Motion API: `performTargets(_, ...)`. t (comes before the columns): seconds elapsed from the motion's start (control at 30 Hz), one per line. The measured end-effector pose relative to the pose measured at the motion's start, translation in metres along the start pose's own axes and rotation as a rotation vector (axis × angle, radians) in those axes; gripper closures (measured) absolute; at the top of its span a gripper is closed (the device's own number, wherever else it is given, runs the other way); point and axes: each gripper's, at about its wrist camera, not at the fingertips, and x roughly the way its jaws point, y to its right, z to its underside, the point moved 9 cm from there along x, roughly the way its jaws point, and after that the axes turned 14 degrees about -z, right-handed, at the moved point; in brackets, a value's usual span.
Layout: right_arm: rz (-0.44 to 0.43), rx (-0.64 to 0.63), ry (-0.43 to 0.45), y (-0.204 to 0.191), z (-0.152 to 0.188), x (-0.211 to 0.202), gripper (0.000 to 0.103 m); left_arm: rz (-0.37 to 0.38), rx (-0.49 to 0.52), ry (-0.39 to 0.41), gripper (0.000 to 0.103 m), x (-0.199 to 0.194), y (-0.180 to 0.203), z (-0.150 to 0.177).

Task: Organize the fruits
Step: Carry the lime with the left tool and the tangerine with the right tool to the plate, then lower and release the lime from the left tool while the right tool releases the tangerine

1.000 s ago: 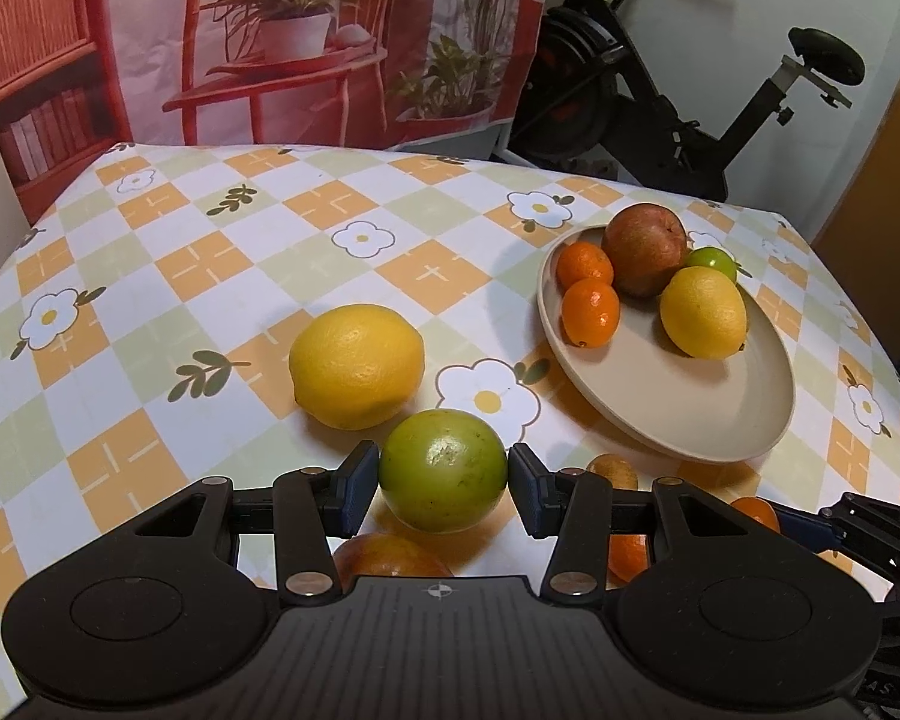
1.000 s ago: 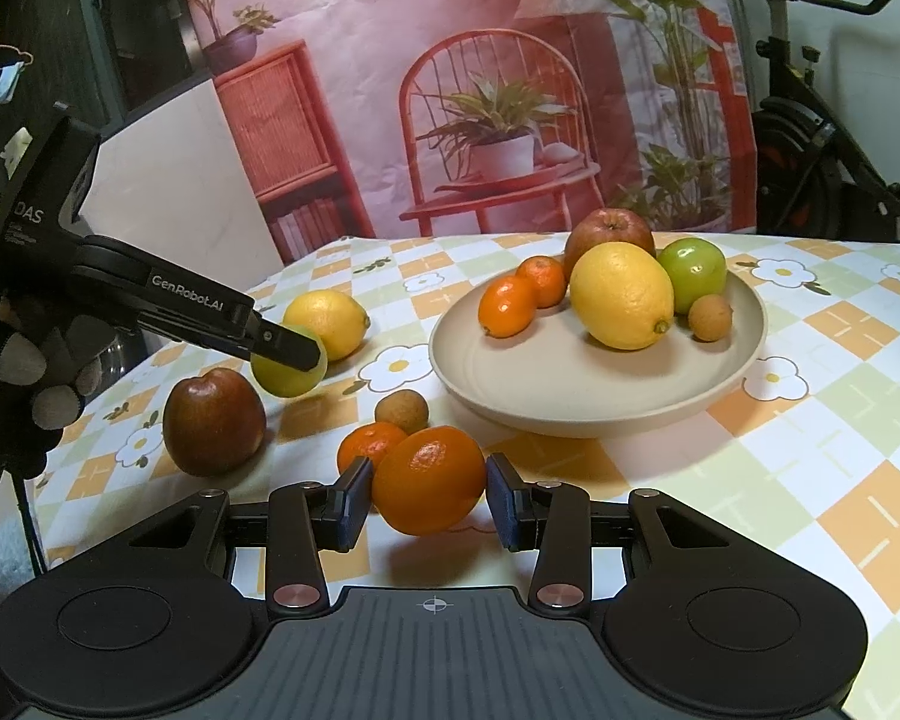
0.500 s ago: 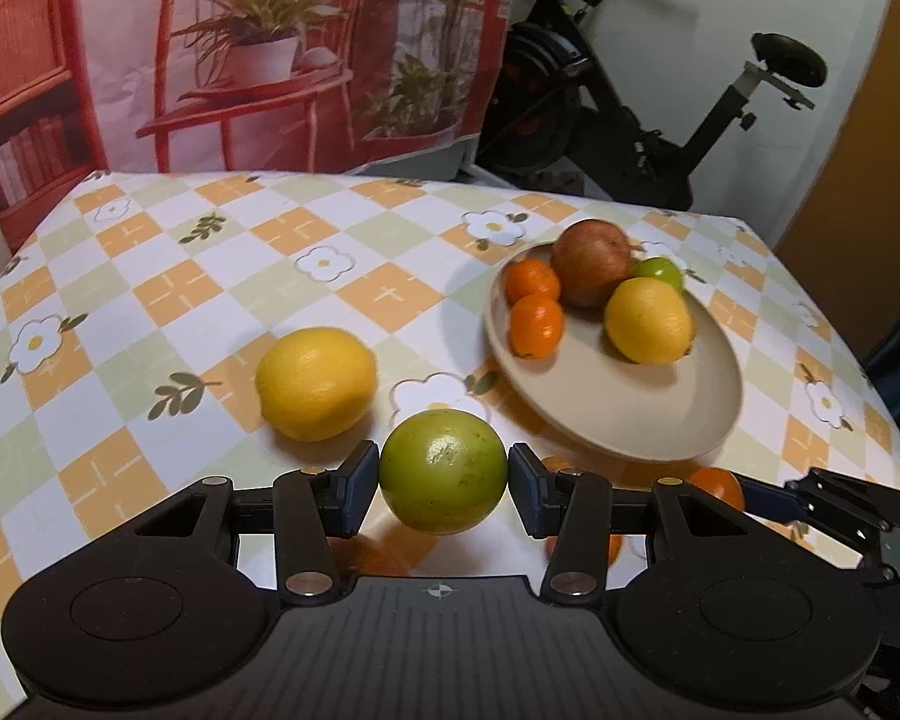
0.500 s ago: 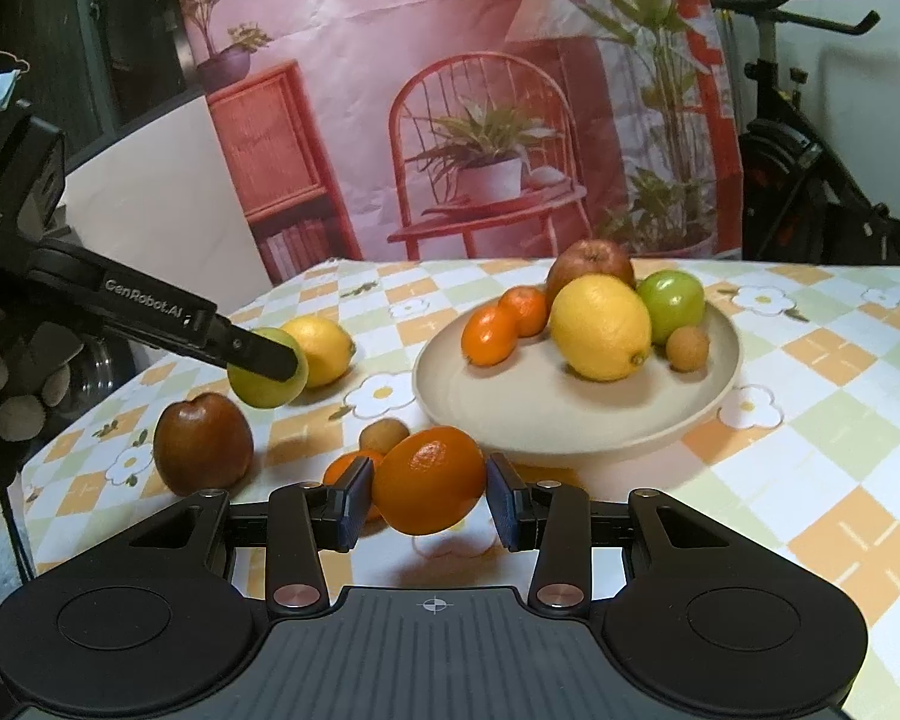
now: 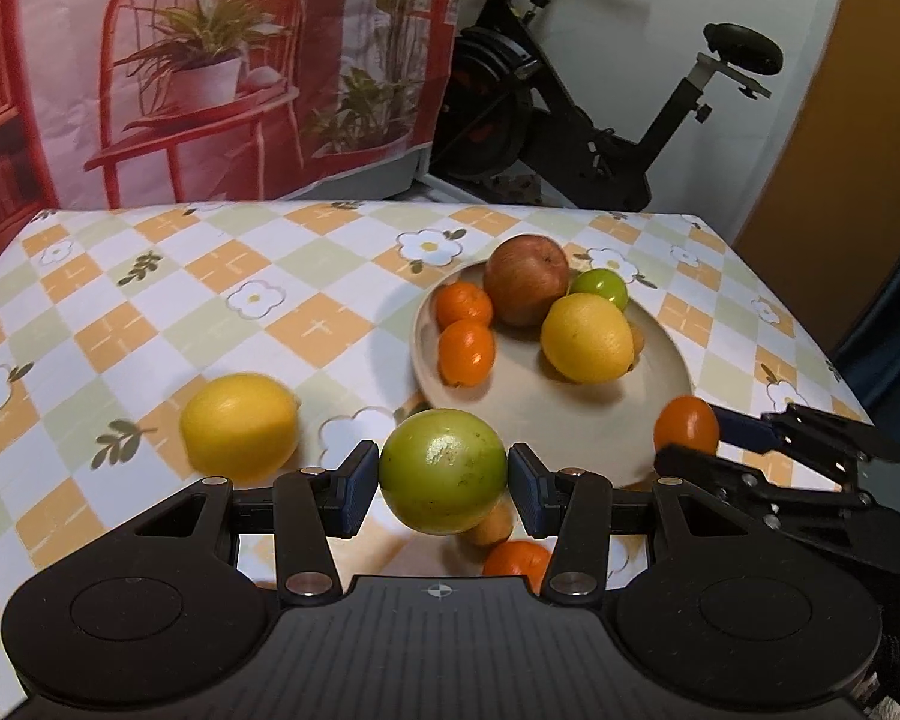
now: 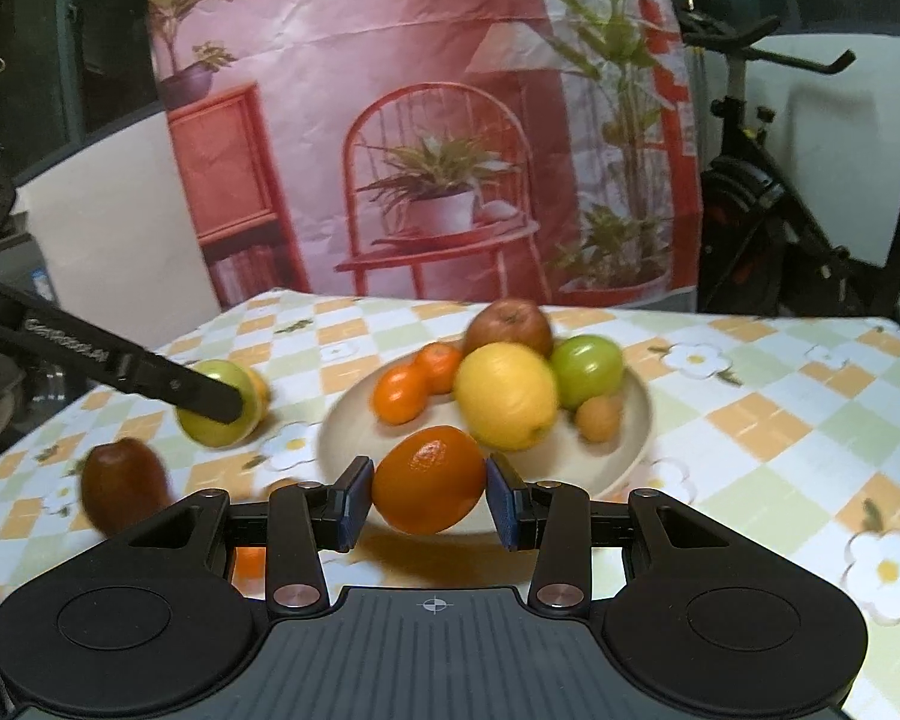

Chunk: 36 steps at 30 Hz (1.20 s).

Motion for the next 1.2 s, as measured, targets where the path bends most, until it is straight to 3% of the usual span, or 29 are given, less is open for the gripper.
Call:
performTargets(0.47, 0.143, -0.042, -0.013, 0.047, -0.010, 0.020, 0.065, 0.015, 0.080, -0.007, 0.053, 0.041, 0.036, -0.018)
performTargets(0.67, 0.186, -0.001, -0.008, 0.066, -0.008, 0.025, 0.065, -0.001, 0.129, -0.037, 0.053, 0.059, 0.044, -0.018)
performTargets(1.2, 0.166, -0.011, -0.043, 0.063, -0.003, 0.041, 0.066, -0.016, 0.166, -0.041, 0.053, 0.067, 0.048, -0.015)
